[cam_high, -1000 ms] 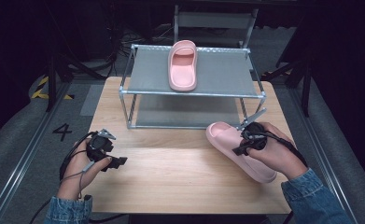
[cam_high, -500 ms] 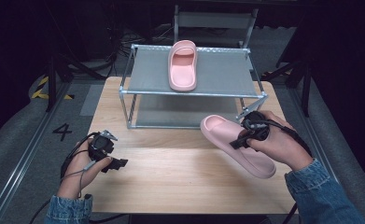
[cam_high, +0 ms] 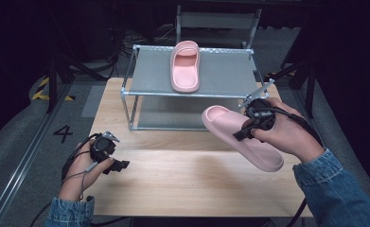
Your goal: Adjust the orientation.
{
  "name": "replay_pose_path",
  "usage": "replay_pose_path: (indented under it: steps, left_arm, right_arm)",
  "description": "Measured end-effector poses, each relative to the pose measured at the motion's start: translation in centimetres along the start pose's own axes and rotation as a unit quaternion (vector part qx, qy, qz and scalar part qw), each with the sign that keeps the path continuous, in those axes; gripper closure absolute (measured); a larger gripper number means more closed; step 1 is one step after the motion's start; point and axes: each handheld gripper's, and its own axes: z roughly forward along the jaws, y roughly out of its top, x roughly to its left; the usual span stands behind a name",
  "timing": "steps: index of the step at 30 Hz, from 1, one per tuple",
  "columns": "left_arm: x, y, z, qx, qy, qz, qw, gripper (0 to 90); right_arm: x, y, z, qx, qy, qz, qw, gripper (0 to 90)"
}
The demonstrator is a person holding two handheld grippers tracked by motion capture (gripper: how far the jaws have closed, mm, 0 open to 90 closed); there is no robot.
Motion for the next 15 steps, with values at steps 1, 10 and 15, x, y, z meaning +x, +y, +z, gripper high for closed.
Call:
replay_pose_path:
  steps: [1,10,15]
  left_arm:
    - [0.1,0.0,0.0,0.000,0.001,0.002,1.0000,20.4]
    - [0.2,0.5,0.2,0.012,-0.003,-0.004,0.9999,18.6]
    - [0.3,0.7,0.3,0.015,-0.005,-0.006,0.9999,18.3]
  right_arm:
    - [0.0,0.1,-0.2,-0.001,0.001,0.001,1.0000,83.1]
    - [0.0,2.0,-1.8,-0.005,-0.004,0.006,1.0000,83.1]
    - [-0.4,3.2,-2.8,-0.013,-0.006,0.015,0.9998,83.2]
